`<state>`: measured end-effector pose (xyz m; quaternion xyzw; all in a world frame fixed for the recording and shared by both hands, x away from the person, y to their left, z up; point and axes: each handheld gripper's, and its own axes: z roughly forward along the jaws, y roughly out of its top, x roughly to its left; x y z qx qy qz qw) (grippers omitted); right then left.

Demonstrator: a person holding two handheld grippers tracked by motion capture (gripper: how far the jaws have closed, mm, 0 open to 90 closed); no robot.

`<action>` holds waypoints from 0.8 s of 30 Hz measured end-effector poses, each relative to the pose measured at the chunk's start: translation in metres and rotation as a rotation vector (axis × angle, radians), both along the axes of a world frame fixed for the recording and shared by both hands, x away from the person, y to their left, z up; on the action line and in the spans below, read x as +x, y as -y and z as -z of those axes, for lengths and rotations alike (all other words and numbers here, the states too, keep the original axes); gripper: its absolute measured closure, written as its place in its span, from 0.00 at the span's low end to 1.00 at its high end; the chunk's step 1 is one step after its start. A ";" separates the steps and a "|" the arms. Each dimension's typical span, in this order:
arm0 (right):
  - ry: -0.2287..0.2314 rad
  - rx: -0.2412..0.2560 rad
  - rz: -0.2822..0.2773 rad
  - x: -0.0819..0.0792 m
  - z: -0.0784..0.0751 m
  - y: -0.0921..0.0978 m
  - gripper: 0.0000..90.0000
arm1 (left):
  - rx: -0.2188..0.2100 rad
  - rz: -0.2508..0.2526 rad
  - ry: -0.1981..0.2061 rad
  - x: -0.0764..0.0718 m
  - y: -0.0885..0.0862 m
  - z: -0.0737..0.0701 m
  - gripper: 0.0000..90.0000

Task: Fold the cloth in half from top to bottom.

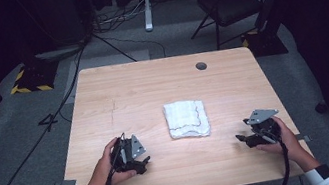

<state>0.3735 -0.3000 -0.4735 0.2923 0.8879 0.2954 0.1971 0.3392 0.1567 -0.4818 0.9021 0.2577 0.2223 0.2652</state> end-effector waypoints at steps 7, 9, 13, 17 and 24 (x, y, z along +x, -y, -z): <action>-0.003 0.019 0.074 -0.011 0.005 0.024 0.36 | -0.040 -0.065 -0.038 -0.011 -0.019 0.007 0.20; -0.006 0.025 0.089 -0.013 0.006 0.029 0.36 | -0.056 -0.085 -0.045 -0.013 -0.025 0.008 0.20; -0.013 0.055 0.116 -0.018 0.007 0.042 0.35 | -0.056 -0.114 -0.031 -0.017 -0.038 0.009 0.20; -0.012 0.074 0.153 -0.023 0.009 0.058 0.35 | -0.118 -0.161 -0.070 -0.017 -0.057 0.012 0.19; -0.039 0.149 0.203 -0.032 0.020 0.082 0.33 | -0.209 -0.221 -0.140 -0.019 -0.079 0.017 0.19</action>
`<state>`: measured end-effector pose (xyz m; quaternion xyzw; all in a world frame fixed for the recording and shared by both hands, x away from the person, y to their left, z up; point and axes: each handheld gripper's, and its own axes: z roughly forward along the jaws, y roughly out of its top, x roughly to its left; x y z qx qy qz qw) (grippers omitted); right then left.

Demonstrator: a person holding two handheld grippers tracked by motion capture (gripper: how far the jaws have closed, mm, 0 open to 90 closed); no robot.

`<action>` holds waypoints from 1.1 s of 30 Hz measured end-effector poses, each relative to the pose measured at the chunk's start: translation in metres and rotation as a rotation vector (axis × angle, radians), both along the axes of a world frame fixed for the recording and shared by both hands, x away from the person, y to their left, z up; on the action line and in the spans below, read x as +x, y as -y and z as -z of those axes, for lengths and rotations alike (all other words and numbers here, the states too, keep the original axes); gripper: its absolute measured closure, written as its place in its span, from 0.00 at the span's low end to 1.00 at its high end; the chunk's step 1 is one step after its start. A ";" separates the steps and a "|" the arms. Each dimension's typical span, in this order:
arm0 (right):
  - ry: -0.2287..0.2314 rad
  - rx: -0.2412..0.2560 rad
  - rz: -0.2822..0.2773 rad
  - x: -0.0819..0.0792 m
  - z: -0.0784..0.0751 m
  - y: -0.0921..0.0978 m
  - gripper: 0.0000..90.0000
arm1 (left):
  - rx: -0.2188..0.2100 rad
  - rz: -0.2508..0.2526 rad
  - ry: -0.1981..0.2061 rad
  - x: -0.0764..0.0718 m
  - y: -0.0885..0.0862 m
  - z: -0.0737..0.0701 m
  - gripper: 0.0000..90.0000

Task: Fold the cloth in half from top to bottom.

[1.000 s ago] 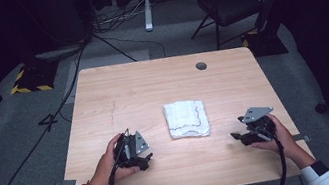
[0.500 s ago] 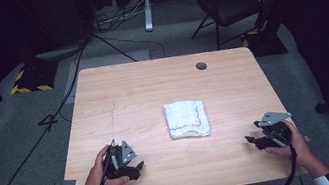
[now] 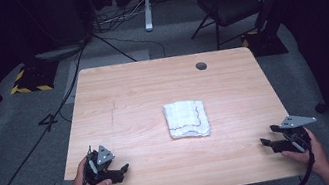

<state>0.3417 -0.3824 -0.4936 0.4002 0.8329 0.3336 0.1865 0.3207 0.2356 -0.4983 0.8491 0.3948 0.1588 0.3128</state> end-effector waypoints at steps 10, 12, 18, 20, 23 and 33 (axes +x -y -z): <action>0.023 0.065 0.064 -0.008 0.009 0.013 0.29 | -0.052 -0.028 0.019 -0.005 -0.013 0.006 0.18; 0.025 0.068 0.068 -0.008 0.010 0.013 0.28 | -0.052 -0.029 0.019 -0.005 -0.013 0.006 0.18; 0.025 0.069 0.081 -0.007 0.010 0.013 0.27 | -0.052 -0.029 0.019 -0.005 -0.013 0.006 0.18; 0.025 0.069 0.082 -0.007 0.010 0.013 0.27 | -0.052 -0.029 0.019 -0.005 -0.013 0.006 0.18; 0.025 0.069 0.085 -0.007 0.010 0.013 0.27 | -0.052 -0.029 0.019 -0.005 -0.013 0.006 0.18; 0.024 0.068 0.086 -0.006 0.010 0.013 0.27 | -0.053 -0.027 0.016 -0.004 -0.012 0.006 0.18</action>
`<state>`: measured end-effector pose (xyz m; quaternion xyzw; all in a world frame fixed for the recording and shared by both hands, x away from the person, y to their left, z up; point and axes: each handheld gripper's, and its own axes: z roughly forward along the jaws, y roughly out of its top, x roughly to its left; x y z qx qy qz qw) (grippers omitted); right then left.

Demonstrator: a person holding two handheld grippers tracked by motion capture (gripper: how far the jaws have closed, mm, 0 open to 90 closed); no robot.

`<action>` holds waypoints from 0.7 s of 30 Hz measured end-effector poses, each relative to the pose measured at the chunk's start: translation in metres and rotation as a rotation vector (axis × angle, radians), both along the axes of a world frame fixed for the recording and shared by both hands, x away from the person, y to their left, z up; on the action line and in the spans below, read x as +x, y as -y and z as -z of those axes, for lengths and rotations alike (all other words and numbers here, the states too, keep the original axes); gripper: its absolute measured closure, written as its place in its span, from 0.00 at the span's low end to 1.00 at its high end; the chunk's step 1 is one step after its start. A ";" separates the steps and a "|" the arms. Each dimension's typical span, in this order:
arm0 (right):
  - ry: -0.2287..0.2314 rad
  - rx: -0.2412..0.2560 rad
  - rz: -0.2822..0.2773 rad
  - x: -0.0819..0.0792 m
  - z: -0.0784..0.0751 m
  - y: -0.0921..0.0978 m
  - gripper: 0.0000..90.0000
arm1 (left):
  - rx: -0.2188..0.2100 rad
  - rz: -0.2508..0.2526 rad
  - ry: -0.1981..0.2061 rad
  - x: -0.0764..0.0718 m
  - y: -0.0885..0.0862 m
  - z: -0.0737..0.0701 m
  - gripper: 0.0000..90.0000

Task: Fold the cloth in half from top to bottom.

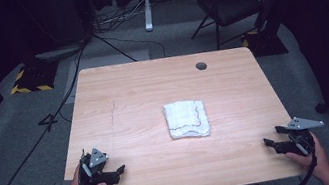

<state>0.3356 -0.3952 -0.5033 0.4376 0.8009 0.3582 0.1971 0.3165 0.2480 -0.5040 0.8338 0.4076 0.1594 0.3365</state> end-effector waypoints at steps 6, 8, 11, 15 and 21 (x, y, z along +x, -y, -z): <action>0.000 -0.001 0.000 0.000 0.000 0.000 0.27 | 0.002 0.001 -0.005 0.000 0.000 0.000 0.18; 0.001 -0.001 0.000 0.000 0.000 0.000 0.27 | 0.003 0.000 -0.005 0.001 0.000 0.000 0.18; 0.001 -0.001 -0.001 0.000 0.000 0.000 0.27 | 0.003 0.001 -0.006 0.001 0.000 0.000 0.18; 0.000 0.000 0.001 0.000 0.000 0.000 0.27 | 0.007 0.002 -0.003 0.001 0.000 0.000 0.17; 0.000 0.001 0.005 0.001 0.000 0.000 0.27 | 0.004 0.000 -0.003 0.001 0.000 0.000 0.17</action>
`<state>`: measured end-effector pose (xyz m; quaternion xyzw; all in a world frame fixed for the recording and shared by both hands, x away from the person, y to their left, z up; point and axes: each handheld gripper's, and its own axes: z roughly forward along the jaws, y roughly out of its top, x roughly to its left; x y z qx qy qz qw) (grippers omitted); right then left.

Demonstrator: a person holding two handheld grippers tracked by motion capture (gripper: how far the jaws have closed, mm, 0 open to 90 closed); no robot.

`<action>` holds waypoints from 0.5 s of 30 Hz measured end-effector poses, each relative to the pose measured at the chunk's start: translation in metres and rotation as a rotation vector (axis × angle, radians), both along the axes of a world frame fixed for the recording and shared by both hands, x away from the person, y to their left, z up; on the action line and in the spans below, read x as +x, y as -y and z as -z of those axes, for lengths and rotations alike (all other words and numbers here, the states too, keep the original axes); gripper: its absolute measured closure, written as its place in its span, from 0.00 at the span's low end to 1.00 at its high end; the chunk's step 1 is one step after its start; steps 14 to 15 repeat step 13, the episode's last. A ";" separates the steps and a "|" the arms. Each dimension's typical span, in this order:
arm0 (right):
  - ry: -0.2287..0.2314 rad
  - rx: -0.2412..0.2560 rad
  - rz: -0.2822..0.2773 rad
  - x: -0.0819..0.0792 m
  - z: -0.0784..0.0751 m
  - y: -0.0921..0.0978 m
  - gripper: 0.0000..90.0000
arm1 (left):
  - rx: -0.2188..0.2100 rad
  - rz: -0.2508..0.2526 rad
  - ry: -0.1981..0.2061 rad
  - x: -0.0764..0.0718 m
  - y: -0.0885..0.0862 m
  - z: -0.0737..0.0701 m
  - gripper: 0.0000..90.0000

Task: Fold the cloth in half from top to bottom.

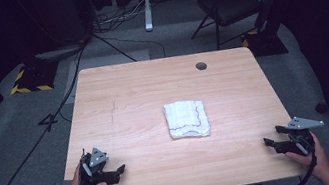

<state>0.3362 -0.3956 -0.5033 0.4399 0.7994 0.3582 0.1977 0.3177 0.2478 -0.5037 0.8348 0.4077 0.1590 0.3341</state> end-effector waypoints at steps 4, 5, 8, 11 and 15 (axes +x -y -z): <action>0.000 0.000 0.002 0.000 0.000 0.000 0.27 | 0.000 0.000 0.000 0.000 0.000 0.000 0.17; 0.000 0.001 0.003 0.000 0.000 0.000 0.27 | 0.000 0.000 0.000 0.000 0.000 0.000 0.17; 0.000 0.001 0.003 0.000 0.000 0.000 0.27 | -0.003 0.001 -0.001 0.000 0.000 0.000 0.17; 0.000 0.001 0.003 0.000 0.000 0.000 0.27 | -0.003 0.000 -0.001 0.000 0.000 0.000 0.17; 0.000 0.001 0.002 0.000 0.000 0.000 0.27 | -0.003 0.000 -0.001 0.000 0.000 0.000 0.17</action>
